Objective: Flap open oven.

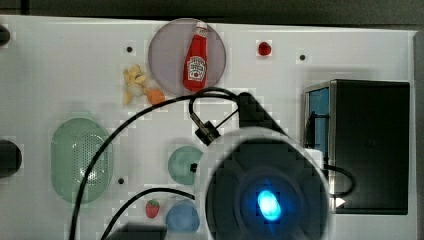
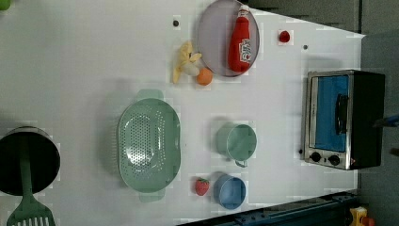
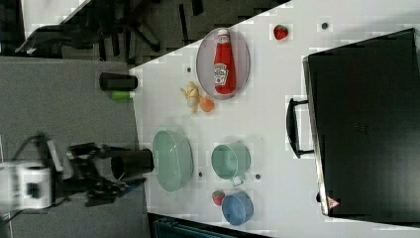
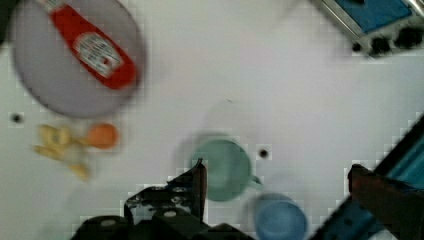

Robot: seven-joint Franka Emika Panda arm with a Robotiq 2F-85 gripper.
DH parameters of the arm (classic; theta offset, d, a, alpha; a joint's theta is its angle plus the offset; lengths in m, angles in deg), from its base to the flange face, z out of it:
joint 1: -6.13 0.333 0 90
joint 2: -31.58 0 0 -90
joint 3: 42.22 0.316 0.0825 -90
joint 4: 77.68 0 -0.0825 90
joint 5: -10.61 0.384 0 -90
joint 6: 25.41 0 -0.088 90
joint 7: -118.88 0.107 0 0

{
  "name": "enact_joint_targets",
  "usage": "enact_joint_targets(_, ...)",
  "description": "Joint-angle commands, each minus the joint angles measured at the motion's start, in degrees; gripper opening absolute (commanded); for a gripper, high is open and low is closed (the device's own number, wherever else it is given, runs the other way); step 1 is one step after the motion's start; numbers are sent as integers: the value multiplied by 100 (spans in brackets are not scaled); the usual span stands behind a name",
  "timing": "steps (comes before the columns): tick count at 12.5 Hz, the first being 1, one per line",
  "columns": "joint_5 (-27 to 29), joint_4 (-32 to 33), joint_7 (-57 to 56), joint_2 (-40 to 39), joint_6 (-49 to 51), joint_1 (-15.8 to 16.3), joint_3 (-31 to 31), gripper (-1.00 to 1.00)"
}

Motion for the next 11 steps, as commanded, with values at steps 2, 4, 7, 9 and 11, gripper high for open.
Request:
enact_joint_targets(2, 33, -129, -202, -224, -53, -149, -60, 90)
enact_joint_targets(4, 33, -127, -202, -224, -47, -153, -68, 40)
enact_joint_targets(7, 31, -96, -202, -229, -47, -168, -112, -31)
enact_joint_targets(9, 26, 30, -202, -237, -55, -175, -179, -65)
enact_joint_targets(11, 9, 221, -316, -274, -68, -175, -272, -65)
